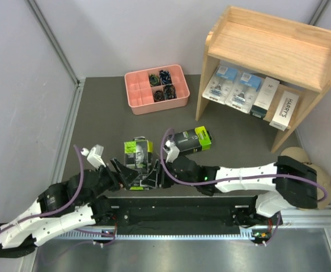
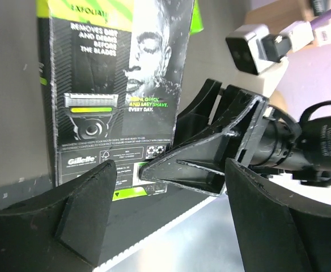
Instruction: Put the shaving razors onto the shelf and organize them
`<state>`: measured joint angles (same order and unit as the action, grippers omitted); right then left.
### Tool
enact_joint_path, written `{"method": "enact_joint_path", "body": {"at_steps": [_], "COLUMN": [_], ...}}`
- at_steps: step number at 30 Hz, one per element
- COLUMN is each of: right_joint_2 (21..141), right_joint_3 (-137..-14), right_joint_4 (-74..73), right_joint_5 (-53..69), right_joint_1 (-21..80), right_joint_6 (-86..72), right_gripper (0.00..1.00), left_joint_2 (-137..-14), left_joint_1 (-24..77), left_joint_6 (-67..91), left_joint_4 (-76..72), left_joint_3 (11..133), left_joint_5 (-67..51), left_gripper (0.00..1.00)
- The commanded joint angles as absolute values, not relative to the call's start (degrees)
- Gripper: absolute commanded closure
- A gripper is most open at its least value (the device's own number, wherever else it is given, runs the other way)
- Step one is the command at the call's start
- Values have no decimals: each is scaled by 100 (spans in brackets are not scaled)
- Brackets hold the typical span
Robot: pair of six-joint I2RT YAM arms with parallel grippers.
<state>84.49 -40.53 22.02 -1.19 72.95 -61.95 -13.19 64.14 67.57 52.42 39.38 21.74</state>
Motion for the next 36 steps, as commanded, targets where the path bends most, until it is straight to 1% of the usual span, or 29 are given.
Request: {"method": "enact_joint_path", "body": {"at_steps": [1,4,10,17,19,21,23,24,27,28,31,32,36], "right_joint_2": [7850,7604,6918,5514,5187,4714,4396,4038,3552,3246,2797,2734,2462], "right_joint_3": [-4868,-5123,-5168,-5177,-5116,-5037,-4914,-4861,-4667,-4571,-4439,-4412,-4351], "right_joint_4": [1074,564,71,-544,-641,-677,-703,-712,-764,-765,-712,-642,-511], "right_joint_5": [-833,-1272,-2073,-3347,-3725,-3997,-4130,-4244,-4394,-4421,-4386,-4264,-4114], "right_joint_1": [7277,7260,7093,7040,7040,7049,7040,7031,7040,7040,7049,7040,7049], "right_joint_6": [-5423,-5309,-4975,-4466,-4386,-4272,-4175,-4149,-4070,-4026,-3789,-3666,-3595], "right_gripper": [91,91,91,93,93,93,94,94,94,94,95,95,95], "left_joint_2": [-1739,-2064,-2698,-3234,-3409,-3654,-3831,-4015,-4314,-4376,-4684,-4772,-5403], "left_joint_1": [6425,6425,6425,6434,6425,6434,6434,6434,6425,6434,6425,6425,6425], "left_joint_6": [5968,5722,5388,5458,5572,5685,5713,5774,5827,5836,5906,5932,5871], "left_joint_4": [4413,4272,3323,1856,1189,732,90,-147,-1236,-1831,-2801,-3308,-4366], "left_joint_3": [4482,4737,4773,4334,4184,3991,3850,3806,3578,3516,3244,3182,3155], "left_joint_5": [2381,2356,1820,1328,1170,1055,870,818,616,537,466,414,141], "left_gripper": [19,18,18,16,14,8,5,1,1,1,1,1,1]}}
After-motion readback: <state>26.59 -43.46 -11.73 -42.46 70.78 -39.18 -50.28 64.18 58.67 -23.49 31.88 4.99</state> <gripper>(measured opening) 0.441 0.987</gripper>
